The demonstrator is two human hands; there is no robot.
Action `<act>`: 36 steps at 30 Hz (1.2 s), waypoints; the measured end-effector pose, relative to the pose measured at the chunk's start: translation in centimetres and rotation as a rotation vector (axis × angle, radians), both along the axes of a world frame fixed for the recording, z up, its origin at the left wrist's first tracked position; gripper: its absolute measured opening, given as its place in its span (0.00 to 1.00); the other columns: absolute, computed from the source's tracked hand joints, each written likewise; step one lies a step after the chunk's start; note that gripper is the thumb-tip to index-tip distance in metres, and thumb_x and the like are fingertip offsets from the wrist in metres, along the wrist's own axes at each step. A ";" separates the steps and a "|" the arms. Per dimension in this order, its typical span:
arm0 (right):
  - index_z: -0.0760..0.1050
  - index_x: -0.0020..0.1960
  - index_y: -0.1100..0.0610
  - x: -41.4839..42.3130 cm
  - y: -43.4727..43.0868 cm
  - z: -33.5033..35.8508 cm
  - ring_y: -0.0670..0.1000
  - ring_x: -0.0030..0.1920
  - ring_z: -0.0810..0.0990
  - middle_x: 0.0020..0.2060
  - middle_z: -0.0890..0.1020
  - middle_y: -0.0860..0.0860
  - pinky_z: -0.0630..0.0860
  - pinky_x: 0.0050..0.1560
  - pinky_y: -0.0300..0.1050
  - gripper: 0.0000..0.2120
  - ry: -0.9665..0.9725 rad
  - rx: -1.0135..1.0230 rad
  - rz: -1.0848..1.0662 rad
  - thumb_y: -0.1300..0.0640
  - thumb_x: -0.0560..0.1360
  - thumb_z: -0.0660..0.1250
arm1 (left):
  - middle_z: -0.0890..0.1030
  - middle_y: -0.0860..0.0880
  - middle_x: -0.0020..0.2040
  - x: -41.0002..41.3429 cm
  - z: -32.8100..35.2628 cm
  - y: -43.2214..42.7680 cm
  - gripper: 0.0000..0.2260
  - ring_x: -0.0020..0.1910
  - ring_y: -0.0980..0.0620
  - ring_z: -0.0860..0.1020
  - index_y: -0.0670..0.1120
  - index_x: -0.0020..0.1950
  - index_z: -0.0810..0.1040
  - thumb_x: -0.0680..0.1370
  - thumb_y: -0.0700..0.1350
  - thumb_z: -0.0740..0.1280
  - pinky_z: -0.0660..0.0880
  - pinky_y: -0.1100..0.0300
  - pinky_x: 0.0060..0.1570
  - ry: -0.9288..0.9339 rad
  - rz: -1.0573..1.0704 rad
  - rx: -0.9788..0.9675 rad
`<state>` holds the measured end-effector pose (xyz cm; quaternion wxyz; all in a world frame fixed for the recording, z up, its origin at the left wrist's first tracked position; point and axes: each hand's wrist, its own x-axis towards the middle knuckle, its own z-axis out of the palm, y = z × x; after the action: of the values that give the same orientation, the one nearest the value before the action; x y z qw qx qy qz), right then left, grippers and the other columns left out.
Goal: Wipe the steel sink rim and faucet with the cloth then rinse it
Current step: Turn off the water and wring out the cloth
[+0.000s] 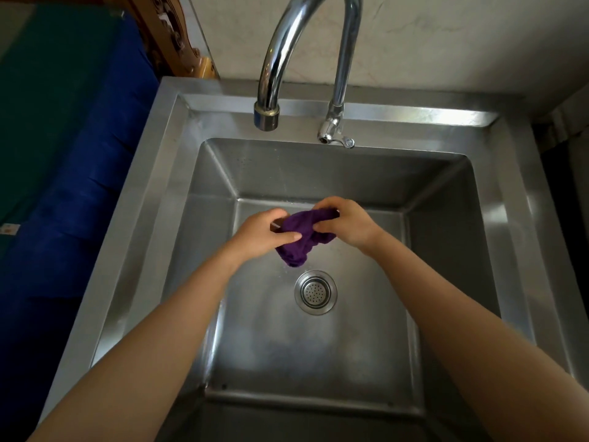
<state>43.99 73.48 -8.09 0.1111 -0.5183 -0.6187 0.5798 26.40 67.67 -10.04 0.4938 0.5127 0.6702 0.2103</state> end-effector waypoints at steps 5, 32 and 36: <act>0.71 0.55 0.56 0.4 1.1 2.1 0.57 0.47 0.78 0.49 0.79 0.56 0.75 0.47 0.51 0.14 -0.470 0.455 0.393 0.51 0.73 0.67 | 0.79 0.40 0.43 -0.9 2.2 0.7 0.08 0.44 0.41 0.77 0.40 0.46 0.75 0.74 0.44 0.69 0.72 0.50 0.47 0.263 -0.122 0.266; 0.75 0.54 0.67 0.6 0.8 11.5 0.50 0.45 0.77 0.45 0.78 0.56 0.76 0.47 0.41 0.11 0.233 0.046 0.272 0.66 0.72 0.68 | 0.82 0.52 0.50 -2.1 11.0 -3.3 0.07 0.51 0.55 0.80 0.53 0.53 0.77 0.76 0.43 0.66 0.76 0.58 0.55 -0.336 0.322 0.241; 0.76 0.51 0.63 -0.1 -0.7 13.1 0.50 0.40 0.78 0.41 0.79 0.54 0.77 0.41 0.41 0.09 0.121 0.075 0.310 0.64 0.71 0.70 | 0.82 0.53 0.52 -2.8 13.0 -5.5 0.09 0.52 0.58 0.81 0.55 0.55 0.77 0.77 0.45 0.65 0.77 0.66 0.51 -0.304 0.312 0.234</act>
<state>43.89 72.76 5.02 0.0765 -0.3762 -0.7047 0.5967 23.61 62.15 2.93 0.4879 0.4193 0.6303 0.4347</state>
